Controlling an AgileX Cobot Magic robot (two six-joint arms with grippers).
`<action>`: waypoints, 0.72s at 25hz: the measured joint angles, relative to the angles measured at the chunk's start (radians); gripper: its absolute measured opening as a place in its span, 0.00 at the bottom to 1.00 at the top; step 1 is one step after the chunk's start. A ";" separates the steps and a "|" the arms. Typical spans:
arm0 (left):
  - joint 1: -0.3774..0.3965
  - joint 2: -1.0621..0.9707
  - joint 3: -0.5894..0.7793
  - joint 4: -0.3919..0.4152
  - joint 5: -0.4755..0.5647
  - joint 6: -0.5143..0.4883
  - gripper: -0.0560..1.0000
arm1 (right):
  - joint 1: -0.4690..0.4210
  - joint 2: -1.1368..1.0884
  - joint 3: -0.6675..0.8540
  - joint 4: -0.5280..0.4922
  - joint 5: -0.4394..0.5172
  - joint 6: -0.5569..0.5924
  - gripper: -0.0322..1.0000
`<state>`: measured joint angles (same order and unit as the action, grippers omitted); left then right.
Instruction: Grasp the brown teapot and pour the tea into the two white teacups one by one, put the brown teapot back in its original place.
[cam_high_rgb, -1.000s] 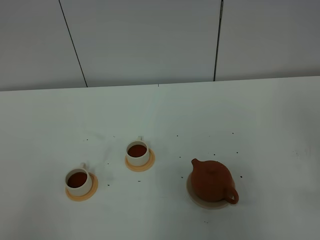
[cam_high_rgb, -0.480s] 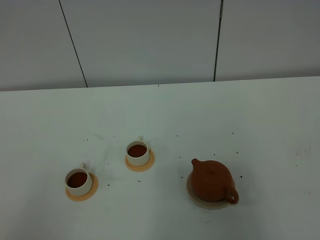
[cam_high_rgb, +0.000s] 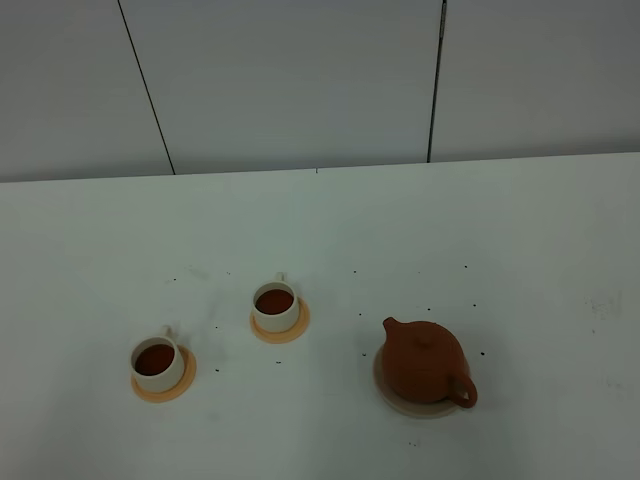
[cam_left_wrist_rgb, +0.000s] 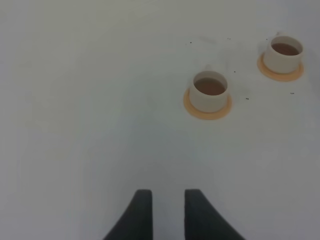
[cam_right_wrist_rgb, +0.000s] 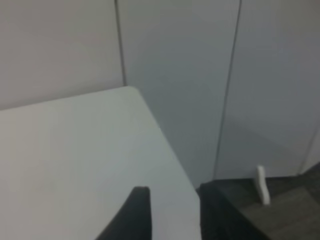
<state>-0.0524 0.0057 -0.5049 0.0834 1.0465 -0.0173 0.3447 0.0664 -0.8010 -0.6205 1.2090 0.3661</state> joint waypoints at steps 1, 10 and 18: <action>0.000 0.000 0.000 0.000 0.000 0.000 0.27 | 0.008 -0.013 0.000 0.006 0.000 -0.001 0.26; 0.000 0.000 0.000 0.000 0.000 0.000 0.27 | -0.167 -0.075 0.026 0.262 0.009 -0.152 0.26; 0.000 0.000 0.000 0.000 0.000 0.000 0.27 | -0.351 -0.075 0.285 0.658 -0.092 -0.263 0.26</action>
<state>-0.0524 0.0057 -0.5049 0.0834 1.0465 -0.0175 -0.0062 -0.0086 -0.5163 0.0370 1.1166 0.1028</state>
